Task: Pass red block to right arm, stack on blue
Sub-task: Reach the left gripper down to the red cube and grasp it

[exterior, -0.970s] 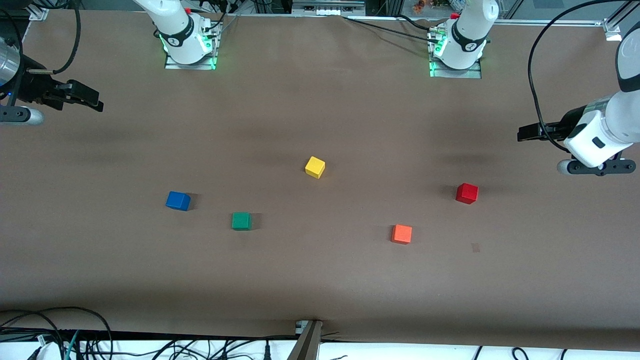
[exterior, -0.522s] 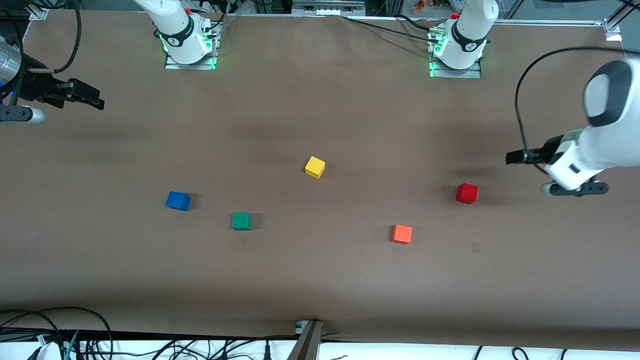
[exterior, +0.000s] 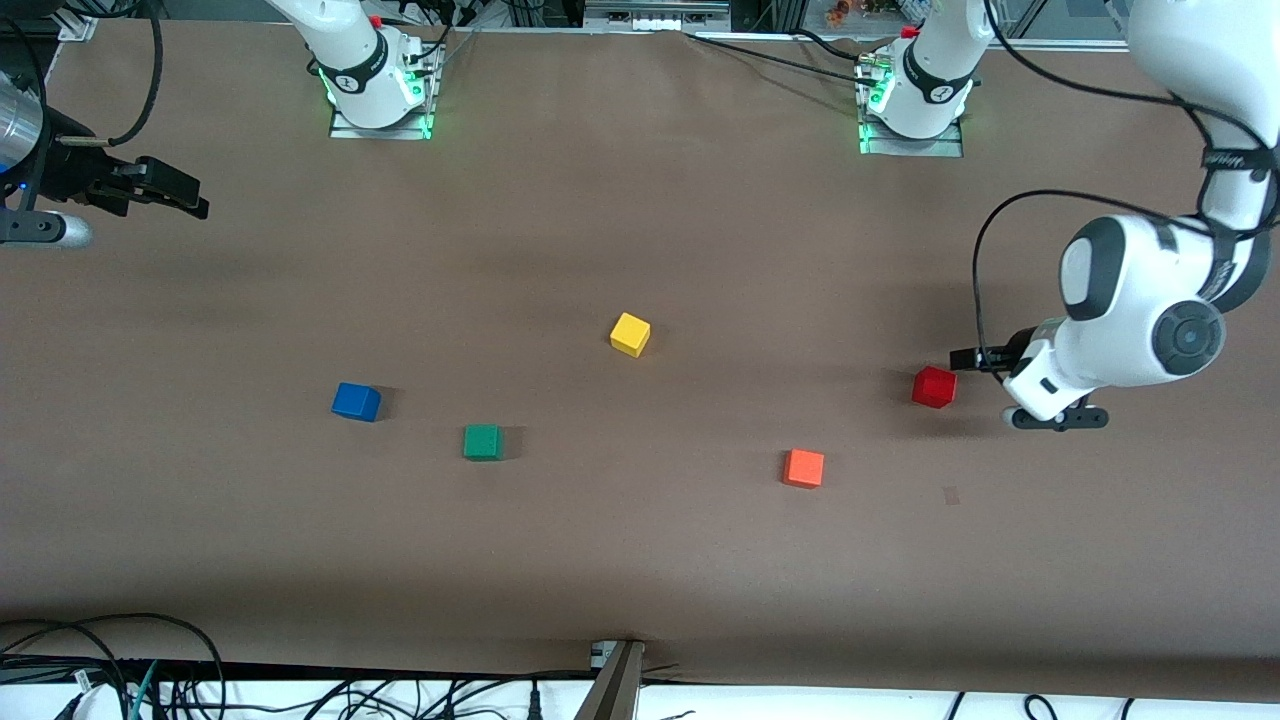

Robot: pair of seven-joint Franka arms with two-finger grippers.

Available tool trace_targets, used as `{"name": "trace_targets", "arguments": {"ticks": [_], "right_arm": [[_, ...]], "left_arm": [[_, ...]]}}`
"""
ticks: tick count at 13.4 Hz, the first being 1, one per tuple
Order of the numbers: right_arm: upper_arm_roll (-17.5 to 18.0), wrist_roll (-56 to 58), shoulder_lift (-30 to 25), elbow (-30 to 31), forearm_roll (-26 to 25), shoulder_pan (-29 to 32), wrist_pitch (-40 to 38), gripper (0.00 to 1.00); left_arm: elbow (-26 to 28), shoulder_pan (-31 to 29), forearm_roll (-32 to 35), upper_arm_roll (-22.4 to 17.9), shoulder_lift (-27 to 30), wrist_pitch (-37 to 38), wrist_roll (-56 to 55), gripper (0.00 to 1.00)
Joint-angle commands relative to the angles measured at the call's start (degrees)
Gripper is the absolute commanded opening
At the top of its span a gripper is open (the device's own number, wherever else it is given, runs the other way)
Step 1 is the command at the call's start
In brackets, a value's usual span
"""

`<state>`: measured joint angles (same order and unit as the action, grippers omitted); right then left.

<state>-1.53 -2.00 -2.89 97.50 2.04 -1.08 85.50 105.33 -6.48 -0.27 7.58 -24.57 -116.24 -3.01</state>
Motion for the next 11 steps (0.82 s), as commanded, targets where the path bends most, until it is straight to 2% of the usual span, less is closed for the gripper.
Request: {"name": "trace_targets", "arguments": {"ticks": [1, 3, 5, 10, 11], "right_arm": [[0.0, 0.1, -0.4, -0.6, 0.2, -0.2, -1.4, 1.0], [0.0, 0.2, -0.4, -0.6, 0.2, -0.1, -1.2, 1.0], [0.0, 0.1, -0.4, -0.6, 0.2, -0.2, -1.2, 1.0], [1.2, -0.3, -0.4, -1.0, 0.0, -0.2, -1.0, 1.0], [1.3, -0.5, -0.3, -1.1, 0.0, -0.2, -0.9, 1.0]], "left_arm": [[3.2, 0.9, 0.2, -0.1, -1.4, -6.9, 1.0, 1.0], [6.0, 1.5, 0.8, 0.2, -2.8, -12.2, 1.1, 1.0], [5.9, 2.2, 1.0, 0.2, -5.0, -13.5, 1.1, 1.0], [5.9, 2.2, 1.0, 0.2, -6.4, -14.5, 1.3, 1.0], [5.8, 2.2, 1.0, 0.2, -6.5, -14.5, 2.0, 0.96]]}}
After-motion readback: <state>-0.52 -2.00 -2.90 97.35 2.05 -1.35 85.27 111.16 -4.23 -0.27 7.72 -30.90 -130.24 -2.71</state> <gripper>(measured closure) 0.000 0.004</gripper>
